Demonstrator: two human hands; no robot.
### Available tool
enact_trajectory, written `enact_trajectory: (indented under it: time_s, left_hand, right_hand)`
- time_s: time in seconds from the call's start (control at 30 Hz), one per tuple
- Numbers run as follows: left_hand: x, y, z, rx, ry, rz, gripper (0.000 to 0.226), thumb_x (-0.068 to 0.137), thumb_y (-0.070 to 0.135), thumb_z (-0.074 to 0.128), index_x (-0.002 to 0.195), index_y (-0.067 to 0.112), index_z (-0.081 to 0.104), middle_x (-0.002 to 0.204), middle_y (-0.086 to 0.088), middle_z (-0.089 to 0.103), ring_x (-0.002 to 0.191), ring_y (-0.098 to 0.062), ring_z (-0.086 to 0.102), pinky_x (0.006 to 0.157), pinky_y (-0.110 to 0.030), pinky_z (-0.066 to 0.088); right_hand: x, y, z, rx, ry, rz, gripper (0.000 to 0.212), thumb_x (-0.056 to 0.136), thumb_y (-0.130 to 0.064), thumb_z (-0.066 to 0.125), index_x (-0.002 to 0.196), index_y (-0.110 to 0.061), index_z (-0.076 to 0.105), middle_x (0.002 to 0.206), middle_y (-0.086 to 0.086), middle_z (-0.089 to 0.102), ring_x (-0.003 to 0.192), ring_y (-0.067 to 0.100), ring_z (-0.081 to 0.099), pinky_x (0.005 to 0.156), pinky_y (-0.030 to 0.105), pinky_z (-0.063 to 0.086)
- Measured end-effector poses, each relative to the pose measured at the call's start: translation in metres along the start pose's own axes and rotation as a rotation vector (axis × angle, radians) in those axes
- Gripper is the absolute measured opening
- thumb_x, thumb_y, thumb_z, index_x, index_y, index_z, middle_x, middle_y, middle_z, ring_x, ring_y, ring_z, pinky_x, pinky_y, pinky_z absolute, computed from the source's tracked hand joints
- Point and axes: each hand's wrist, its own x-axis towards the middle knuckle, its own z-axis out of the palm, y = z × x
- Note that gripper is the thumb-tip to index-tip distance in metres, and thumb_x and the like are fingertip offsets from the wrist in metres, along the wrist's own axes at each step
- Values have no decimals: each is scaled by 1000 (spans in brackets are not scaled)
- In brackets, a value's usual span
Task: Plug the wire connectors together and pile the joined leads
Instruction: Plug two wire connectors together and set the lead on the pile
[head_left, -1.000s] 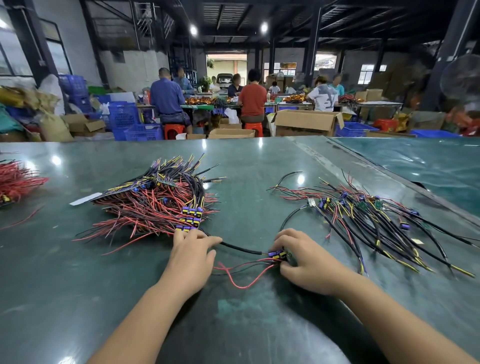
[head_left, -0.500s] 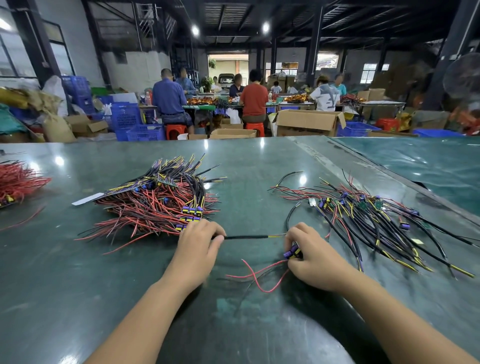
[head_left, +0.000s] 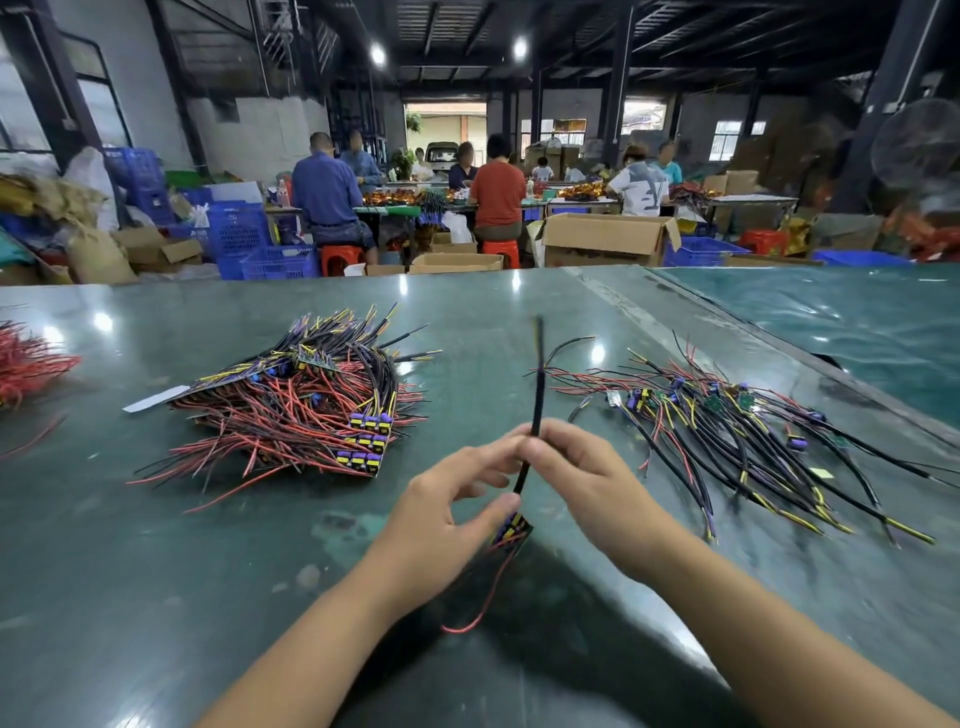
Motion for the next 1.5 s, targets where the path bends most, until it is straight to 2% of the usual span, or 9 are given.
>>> enact_trajectory:
  time_s: [0.1,0.23,0.4,0.63,0.83,0.97,1.03,1.2,1.5]
  left_hand:
    - [-3,-3,-1,61,82,13,44,85,22,60,121,46,53,106,22,63,94,-6,63,82,-23,51]
    - [-2,-7,-7,64,167,-61,40,90,6,60,110,41,59,97,13,66,85,-3,61,77,-14,47]
    - [-1,-6,-7,220,27,-210,18,83,30,70,94,43,62,85,16,66,76,1,56,70,-10,42]
    - [-5,-5,-3,448,-222,-205,40,78,37,73,116,39,61,94,21,61,91,0,53,85,-16,40]
    - [-5,-7,-6,308,-67,-265,34,77,17,70,102,40,65,84,18,66,64,5,57,71,-20,49]
    - [0,-7,-9,58,119,-283,46,78,2,68,103,41,64,85,12,61,63,-5,59,69,-15,48]
    - [1,-5,-10,-39,159,-288,44,79,0,68,104,36,66,84,10,57,60,-2,54,65,-11,44]
    - [0,-1,-8,-103,83,-304,47,74,-7,73,104,28,66,91,0,59,61,-5,57,68,-15,47]
    - [1,-4,-11,-233,14,-354,12,78,15,77,89,18,73,87,-2,74,80,-14,69,77,-24,54]
  right_hand:
    - [11,-11,-21,111,297,30,24,100,-12,42,89,-18,62,63,-3,58,56,9,56,55,25,48]
    - [23,-1,-84,-740,638,87,25,100,-15,40,80,-11,55,69,8,55,70,28,51,60,36,30]
    - [11,29,-98,-1365,330,463,36,92,-27,48,122,-7,52,127,18,52,116,37,43,97,38,33]
    - [7,32,-40,-1071,-1,255,30,89,-26,54,117,-19,62,106,5,63,105,28,57,84,33,44]
    - [11,35,-55,-1318,216,358,32,80,4,49,103,-9,68,104,11,61,102,33,57,78,35,45]
    - [4,29,-71,-1570,222,454,24,88,-11,50,106,-15,65,114,6,57,109,30,49,78,33,40]
    - [3,26,-66,-1422,252,313,26,92,-20,50,112,-19,67,120,3,56,109,27,50,87,32,40]
    - [-3,3,-17,-140,28,311,11,91,-24,61,88,-19,71,80,-5,68,67,3,60,63,11,46]
    - [-8,10,-3,149,-57,302,6,83,-8,69,87,-7,73,81,9,72,77,12,64,75,23,53]
